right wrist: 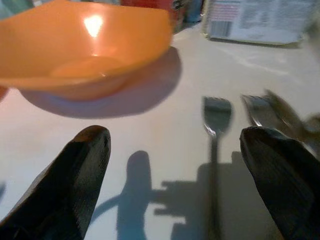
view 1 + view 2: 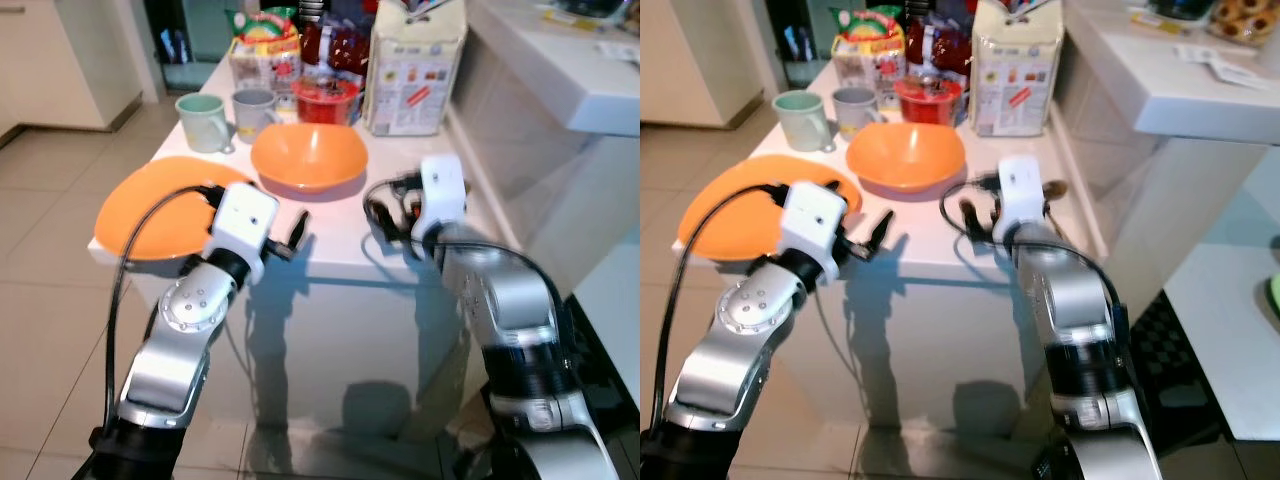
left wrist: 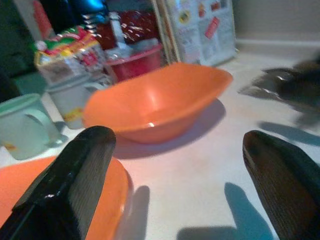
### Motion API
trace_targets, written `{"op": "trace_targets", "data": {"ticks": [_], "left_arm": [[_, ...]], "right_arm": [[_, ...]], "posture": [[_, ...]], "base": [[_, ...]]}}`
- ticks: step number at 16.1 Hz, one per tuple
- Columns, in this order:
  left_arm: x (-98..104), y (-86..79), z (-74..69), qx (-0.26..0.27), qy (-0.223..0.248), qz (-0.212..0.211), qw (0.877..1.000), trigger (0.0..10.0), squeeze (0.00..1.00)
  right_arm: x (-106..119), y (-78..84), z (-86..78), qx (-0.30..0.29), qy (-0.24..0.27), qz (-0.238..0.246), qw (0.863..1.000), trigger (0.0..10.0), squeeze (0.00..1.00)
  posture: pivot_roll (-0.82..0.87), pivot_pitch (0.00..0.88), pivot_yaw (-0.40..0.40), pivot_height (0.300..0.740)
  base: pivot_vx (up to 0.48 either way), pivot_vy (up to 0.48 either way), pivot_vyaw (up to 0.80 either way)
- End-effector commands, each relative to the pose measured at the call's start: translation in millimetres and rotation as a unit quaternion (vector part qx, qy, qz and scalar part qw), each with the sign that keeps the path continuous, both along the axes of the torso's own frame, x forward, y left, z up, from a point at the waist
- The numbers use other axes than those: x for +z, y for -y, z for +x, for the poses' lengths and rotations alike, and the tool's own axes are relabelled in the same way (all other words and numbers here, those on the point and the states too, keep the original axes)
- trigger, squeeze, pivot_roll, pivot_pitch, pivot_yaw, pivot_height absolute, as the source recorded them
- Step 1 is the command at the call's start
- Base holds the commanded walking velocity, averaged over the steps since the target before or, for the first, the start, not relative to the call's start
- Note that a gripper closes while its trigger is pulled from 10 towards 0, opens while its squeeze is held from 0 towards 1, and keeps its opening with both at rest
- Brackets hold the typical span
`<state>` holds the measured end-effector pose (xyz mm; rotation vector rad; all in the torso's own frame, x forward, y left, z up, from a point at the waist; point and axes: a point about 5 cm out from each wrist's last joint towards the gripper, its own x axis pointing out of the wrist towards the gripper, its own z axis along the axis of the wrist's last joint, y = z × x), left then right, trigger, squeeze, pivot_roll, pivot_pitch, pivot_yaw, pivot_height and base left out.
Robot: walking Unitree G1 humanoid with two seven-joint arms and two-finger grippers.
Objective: Setting the table
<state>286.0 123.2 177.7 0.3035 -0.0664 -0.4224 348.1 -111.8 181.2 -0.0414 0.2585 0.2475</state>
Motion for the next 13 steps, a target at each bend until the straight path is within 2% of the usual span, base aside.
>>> {"op": "trace_targets", "data": {"ticks": [1, 2, 3, 5, 7, 8, 9, 13], "left_arm": [[1, 7.3, -9.0, -0.055, -0.007, 0.001, 0.998, 10.0, 0.00], [1, 9.4, -13.2, -0.078, -0.014, 0.001, 0.997, 10.0, 0.00], [-2, 16.0, -24.8, -0.137, -0.034, 0.007, 0.990, 10.0, 0.00], [-5, 19.9, -32.1, -0.173, -0.051, 0.012, 0.984, 10.0, 0.00], [-5, 21.3, -32.3, -0.177, -0.050, 0.012, 0.983, 10.0, 0.00], [-5, 21.4, -32.1, -0.177, -0.049, 0.012, 0.983, 10.0, 0.00], [-4, 20.4, -32.0, -0.177, -0.050, 0.013, 0.983, 10.0, 0.00], [-4, 18.9, -33.1, -0.178, -0.054, 0.014, 0.982, 10.0, 0.00]], "right_arm": [[-3, 3.1, 6.0, -0.015, -0.020, -0.004, 1.000, 10.0, 1.00], [-3, 2.9, 9.5, -0.020, -0.024, -0.005, 1.000, 10.0, 1.00], [-2, 1.6, 17.7, -0.026, -0.035, -0.005, 0.999, 10.0, 1.00], [-1, 0.4, 27.4, -0.040, -0.047, -0.008, 0.998, 10.0, 1.00], [0, 2.0, 34.4, -0.064, -0.049, -0.018, 0.997, 10.0, 1.00], [2, 2.5, 41.9, -0.084, -0.050, -0.017, 0.995, 10.0, 0.97], [4, 3.0, 45.8, -0.092, -0.049, -0.015, 0.994, 10.0, 0.00], [4, 9.8, 52.3, -0.119, -0.051, -0.023, 0.991, 10.0, 0.00]], "posture": [[-0.03, 0.000, -0.025, 0.740], [-0.03, 0.000, -0.025, 0.740], [-0.03, 0.000, -0.024, 0.740], [-0.03, 0.000, -0.024, 0.740], [-0.04, 0.000, -0.018, 0.740], [-0.03, 0.000, -0.020, 0.740], [-0.03, 0.000, -0.020, 0.740], [-0.03, 0.000, -0.023, 0.740]], "base": [[0.000, 0.000, 0.00], [0.000, 0.000, 0.00], [0.000, 0.000, 0.00], [0.000, 0.000, 0.00], [0.000, 0.000, 0.00], [0.000, 0.000, 0.00], [0.000, 0.000, 0.00], [0.000, 0.000, 0.00]]}}
